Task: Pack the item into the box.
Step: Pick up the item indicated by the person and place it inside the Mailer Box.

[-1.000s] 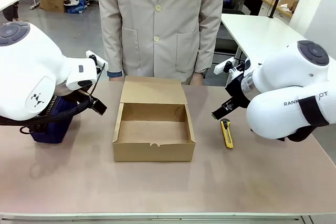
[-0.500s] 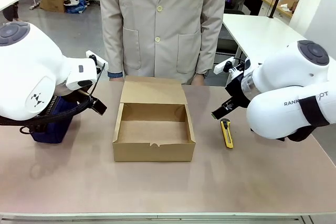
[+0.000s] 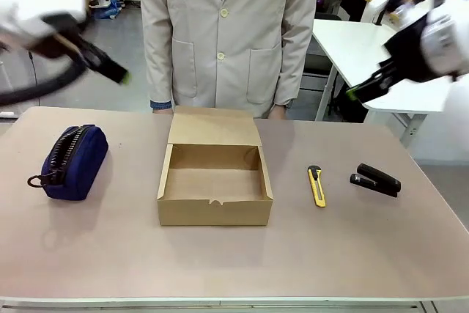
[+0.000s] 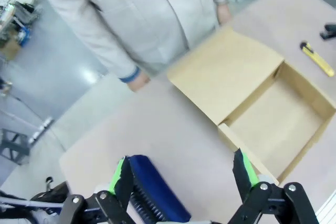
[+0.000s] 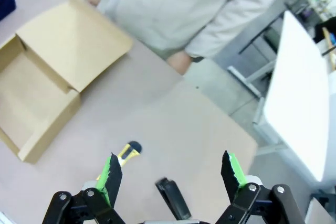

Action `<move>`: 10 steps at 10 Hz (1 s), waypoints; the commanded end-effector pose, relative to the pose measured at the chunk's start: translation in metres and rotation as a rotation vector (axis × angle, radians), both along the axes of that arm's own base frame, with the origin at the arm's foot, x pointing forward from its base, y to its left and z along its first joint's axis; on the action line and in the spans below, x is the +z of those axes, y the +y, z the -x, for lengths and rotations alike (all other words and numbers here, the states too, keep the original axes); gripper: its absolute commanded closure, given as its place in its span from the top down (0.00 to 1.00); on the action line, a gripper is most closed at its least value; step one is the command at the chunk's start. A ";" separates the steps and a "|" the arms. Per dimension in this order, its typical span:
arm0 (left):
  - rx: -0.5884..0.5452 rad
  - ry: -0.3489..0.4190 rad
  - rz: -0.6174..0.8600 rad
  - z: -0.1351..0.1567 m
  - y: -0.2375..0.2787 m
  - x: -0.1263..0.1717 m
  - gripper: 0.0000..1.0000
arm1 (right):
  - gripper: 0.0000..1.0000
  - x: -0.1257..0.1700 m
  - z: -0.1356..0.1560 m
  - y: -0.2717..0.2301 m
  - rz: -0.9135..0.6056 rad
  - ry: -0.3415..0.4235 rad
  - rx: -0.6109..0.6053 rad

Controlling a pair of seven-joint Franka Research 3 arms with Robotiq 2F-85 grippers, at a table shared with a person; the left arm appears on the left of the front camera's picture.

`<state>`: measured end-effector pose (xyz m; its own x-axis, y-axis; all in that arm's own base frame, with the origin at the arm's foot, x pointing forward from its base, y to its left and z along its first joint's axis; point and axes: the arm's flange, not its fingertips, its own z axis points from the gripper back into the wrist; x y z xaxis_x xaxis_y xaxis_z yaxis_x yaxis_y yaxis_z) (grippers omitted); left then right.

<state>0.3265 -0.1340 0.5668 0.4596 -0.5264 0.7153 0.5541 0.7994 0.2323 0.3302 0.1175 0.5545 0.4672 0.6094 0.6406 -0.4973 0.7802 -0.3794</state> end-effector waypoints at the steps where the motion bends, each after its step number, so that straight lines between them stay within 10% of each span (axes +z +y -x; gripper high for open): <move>1: -0.026 0.072 -0.027 -0.027 -0.013 -0.044 1.00 | 1.00 -0.028 -0.020 0.013 -0.010 0.037 0.023; 3: 0.006 -0.008 -0.001 0.010 0.004 0.009 1.00 | 1.00 0.005 0.006 -0.002 0.000 -0.004 -0.002; 4: -0.116 0.223 0.065 0.002 0.009 0.003 1.00 | 1.00 0.004 0.003 -0.017 -0.124 0.115 0.027; 6: -0.119 0.802 0.300 -0.014 0.062 0.005 1.00 | 1.00 0.018 -0.006 -0.089 -0.531 0.498 -0.343; 7: -0.094 0.927 0.419 -0.020 0.089 0.001 1.00 | 1.00 0.017 -0.010 -0.129 -0.680 0.635 -0.454; 10: -0.159 0.923 1.045 -0.014 0.194 -0.012 1.00 | 1.00 -0.005 -0.017 -0.241 -1.193 0.911 -0.322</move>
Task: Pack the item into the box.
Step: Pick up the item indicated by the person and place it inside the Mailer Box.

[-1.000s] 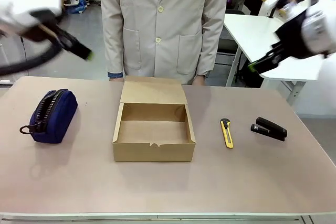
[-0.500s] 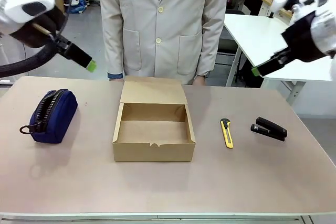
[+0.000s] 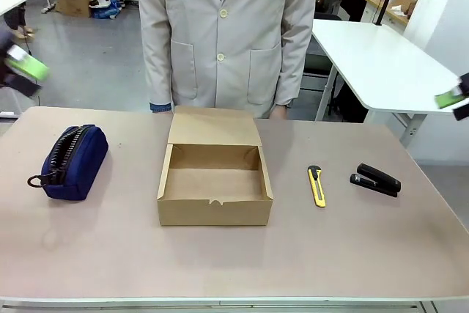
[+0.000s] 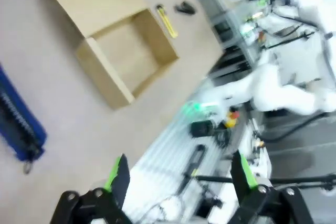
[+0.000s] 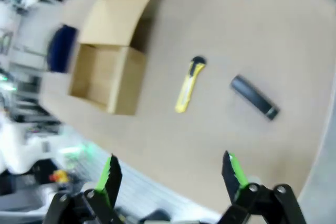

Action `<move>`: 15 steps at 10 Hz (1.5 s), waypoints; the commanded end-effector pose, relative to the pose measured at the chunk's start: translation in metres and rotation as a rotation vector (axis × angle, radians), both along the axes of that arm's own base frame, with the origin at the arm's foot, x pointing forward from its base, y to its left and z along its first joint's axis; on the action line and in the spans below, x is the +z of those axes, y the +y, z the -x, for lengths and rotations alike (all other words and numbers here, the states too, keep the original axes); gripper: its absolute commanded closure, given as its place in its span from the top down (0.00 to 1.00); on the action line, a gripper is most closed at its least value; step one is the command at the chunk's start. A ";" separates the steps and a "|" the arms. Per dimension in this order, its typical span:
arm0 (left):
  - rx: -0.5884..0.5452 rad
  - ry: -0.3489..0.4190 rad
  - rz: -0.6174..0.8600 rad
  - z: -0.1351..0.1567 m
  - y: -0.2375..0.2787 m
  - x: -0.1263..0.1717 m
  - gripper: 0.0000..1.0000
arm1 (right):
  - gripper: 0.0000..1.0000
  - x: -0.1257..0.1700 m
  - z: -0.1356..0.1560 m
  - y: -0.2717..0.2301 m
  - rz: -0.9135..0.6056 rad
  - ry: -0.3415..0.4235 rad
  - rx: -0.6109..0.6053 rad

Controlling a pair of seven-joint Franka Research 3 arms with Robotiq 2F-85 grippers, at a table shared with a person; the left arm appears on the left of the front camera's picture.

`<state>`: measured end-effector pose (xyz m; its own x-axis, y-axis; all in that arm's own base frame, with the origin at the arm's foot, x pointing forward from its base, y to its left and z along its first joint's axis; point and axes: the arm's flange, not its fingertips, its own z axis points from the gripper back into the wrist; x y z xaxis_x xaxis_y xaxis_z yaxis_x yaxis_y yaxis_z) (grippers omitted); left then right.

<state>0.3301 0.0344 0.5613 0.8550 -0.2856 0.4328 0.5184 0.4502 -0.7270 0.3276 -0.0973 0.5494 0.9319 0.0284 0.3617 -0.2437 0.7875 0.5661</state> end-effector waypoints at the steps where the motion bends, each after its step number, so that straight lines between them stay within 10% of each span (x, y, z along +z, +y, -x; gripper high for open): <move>1: 0.237 0.224 0.387 -0.002 0.059 -0.022 1.00 | 1.00 -0.010 -0.019 -0.063 -0.585 0.236 -0.243; 4: 0.404 0.234 0.608 0.020 0.112 -0.063 1.00 | 1.00 -0.038 -0.011 -0.113 -0.869 0.194 -0.492; 5: 0.431 0.183 0.532 0.016 0.103 -0.063 1.00 | 1.00 -0.032 0.003 -0.105 -0.458 0.178 -0.181; 15: 0.340 0.259 0.536 0.024 0.133 -0.061 1.00 | 1.00 -0.032 0.003 -0.105 -0.458 0.178 -0.181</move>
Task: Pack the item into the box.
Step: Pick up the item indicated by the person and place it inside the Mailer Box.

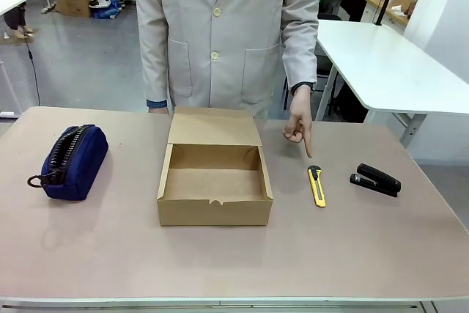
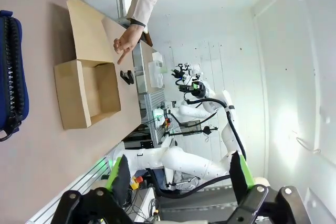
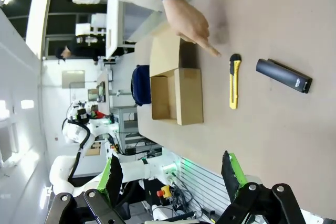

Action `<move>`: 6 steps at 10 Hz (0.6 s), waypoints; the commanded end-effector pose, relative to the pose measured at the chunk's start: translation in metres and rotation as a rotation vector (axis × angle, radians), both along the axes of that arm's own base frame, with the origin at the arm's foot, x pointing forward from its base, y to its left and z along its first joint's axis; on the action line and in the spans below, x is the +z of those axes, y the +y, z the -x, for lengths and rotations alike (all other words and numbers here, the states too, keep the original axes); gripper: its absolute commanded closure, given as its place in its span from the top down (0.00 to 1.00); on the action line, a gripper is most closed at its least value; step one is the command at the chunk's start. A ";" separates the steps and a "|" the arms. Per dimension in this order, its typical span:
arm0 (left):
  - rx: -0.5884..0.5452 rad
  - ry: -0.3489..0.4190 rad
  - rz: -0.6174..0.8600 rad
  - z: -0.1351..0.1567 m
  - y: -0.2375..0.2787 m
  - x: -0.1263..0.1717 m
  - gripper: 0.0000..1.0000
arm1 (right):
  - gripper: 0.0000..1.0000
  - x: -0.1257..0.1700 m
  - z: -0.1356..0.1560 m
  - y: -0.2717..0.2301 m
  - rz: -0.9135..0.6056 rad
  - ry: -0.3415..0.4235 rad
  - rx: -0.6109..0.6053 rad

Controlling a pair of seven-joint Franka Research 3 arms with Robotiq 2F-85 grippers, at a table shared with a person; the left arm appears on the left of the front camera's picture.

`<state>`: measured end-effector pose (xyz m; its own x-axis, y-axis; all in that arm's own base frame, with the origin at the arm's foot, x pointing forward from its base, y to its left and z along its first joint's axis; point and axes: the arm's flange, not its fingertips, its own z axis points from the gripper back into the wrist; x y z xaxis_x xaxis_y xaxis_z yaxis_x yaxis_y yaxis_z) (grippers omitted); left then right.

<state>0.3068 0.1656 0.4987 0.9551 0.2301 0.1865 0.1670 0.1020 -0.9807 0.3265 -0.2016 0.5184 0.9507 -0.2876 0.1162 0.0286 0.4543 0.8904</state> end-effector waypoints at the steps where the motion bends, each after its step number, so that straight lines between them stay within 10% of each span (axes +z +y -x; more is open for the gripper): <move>1: -0.017 -0.023 -0.001 0.001 0.002 0.001 1.00 | 1.00 -0.001 0.002 0.000 0.017 -0.014 0.024; 3: -0.017 -0.023 -0.001 0.001 0.002 0.001 1.00 | 1.00 0.000 0.000 0.000 0.001 0.000 0.001; 6: -0.017 -0.023 -0.001 0.001 0.002 0.001 1.00 | 1.00 0.010 0.000 0.136 0.388 -0.115 0.026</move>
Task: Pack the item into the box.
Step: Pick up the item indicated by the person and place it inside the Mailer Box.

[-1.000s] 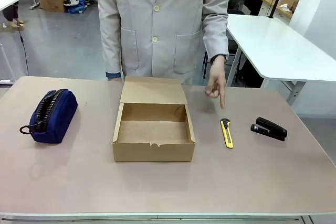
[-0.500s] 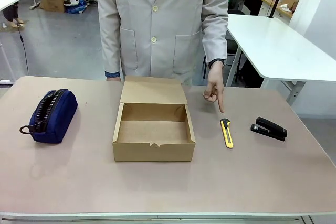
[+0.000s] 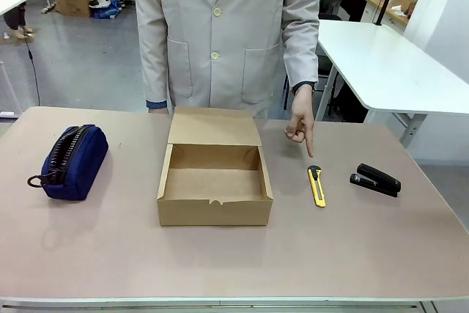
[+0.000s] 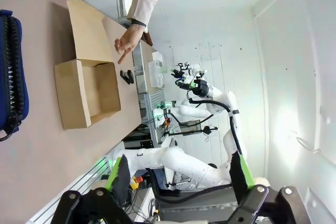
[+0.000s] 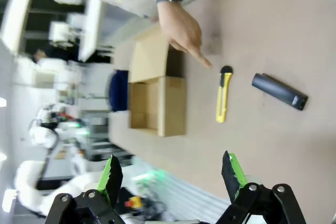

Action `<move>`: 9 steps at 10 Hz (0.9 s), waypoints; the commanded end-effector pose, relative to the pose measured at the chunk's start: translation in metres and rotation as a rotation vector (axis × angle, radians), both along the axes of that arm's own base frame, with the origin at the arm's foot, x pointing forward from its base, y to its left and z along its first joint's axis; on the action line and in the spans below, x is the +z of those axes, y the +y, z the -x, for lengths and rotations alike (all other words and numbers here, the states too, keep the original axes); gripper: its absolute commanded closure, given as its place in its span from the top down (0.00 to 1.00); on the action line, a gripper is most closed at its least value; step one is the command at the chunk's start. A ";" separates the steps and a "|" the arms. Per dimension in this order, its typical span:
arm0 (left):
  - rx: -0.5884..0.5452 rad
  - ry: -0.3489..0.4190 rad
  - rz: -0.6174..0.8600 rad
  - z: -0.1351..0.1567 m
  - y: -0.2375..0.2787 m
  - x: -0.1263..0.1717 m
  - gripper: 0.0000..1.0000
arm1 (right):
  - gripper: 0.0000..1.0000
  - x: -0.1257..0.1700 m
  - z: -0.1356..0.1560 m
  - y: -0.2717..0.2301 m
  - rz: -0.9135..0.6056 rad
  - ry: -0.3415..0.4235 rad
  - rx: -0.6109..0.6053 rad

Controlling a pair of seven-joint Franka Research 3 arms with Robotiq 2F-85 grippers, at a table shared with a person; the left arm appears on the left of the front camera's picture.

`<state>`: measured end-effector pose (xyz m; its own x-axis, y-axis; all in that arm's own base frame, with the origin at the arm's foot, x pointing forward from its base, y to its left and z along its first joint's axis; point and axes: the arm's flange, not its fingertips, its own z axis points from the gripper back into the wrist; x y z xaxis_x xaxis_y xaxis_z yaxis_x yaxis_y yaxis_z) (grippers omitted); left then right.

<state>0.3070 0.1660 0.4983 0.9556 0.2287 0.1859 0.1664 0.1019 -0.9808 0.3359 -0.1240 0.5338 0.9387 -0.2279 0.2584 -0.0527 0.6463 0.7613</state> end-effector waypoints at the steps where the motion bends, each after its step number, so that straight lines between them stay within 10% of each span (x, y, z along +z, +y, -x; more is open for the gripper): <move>1: -0.015 -0.024 -0.001 0.001 0.002 0.002 1.00 | 1.00 -0.011 0.011 0.102 0.340 -0.050 0.038; 4: -0.015 -0.024 -0.001 0.001 0.002 0.002 1.00 | 1.00 -0.060 0.009 0.199 0.627 -0.006 0.145; 9: -0.015 -0.024 -0.001 0.001 0.002 0.002 1.00 | 1.00 -0.156 -0.050 0.261 0.673 0.229 0.083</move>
